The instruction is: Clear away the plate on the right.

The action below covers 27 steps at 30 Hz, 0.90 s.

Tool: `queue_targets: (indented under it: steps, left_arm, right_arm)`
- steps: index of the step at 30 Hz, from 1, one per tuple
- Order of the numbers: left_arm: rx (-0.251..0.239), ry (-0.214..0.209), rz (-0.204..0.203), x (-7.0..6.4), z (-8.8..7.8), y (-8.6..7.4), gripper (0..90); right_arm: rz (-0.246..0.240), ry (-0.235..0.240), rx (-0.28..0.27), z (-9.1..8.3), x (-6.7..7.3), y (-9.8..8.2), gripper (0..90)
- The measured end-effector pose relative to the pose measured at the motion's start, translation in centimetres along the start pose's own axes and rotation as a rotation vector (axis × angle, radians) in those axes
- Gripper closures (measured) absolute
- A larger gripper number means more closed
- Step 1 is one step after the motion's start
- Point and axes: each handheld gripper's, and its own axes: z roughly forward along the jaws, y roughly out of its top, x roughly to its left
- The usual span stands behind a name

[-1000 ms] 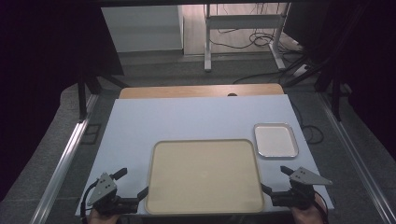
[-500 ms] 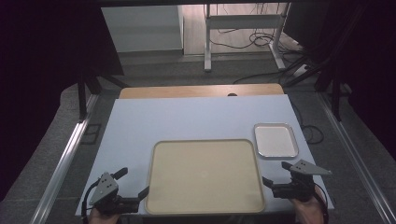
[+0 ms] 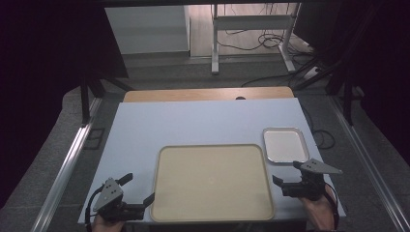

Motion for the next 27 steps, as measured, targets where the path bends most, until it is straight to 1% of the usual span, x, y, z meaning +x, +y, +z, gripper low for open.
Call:
queue_targets:
  steps: [4, 6, 8, 9, 17, 23, 25, 26, 27]
  left_arm:
    - [-0.001, -0.001, -0.001, 0.0, 0.0, 0.0, 0.0]
    - [-0.001, -0.001, -0.001, 0.0, 0.1, 0.0, 0.0]
    - [-0.001, -0.002, 0.000, 0.0, 0.1, 0.0, 0.0]
    - [0.000, -0.002, 0.000, 0.0, 0.1, 0.0, 0.0]
    - [0.000, -0.005, 0.000, 0.0, 0.1, 0.1, 0.0]
    - [0.000, -0.005, 0.001, 0.0, 0.1, 0.1, 0.0]
    - [0.000, -0.004, 0.001, 0.0, 0.1, 0.1, 0.0]
    - [0.000, -0.004, 0.001, 0.0, 0.1, 0.1, 0.0]
    - [0.000, -0.004, 0.002, 0.0, 0.1, 0.1, 0.0]
  right_arm:
    - [0.007, -0.007, -0.009, 0.1, -0.3, 0.2, 0.0]
    - [0.020, -0.006, -0.011, 0.2, -0.7, 0.5, 0.0]
    - [0.021, -0.009, -0.011, 0.3, -0.8, 0.5, 0.0]
    - [0.026, -0.011, -0.009, 0.5, -1.1, 0.7, 0.0]
    - [0.021, -0.039, 0.001, 1.2, -2.2, 1.0, 0.0]
    - [0.037, -0.069, 0.014, 1.6, -3.4, 1.4, 1.2]
    - [0.037, -0.076, 0.030, 1.7, -3.7, 1.4, 2.0]
    - [0.034, -0.088, 0.040, 1.9, -4.1, 1.5, 2.2]
    - [0.034, -0.088, 0.040, 1.9, -4.1, 1.5, 2.2]
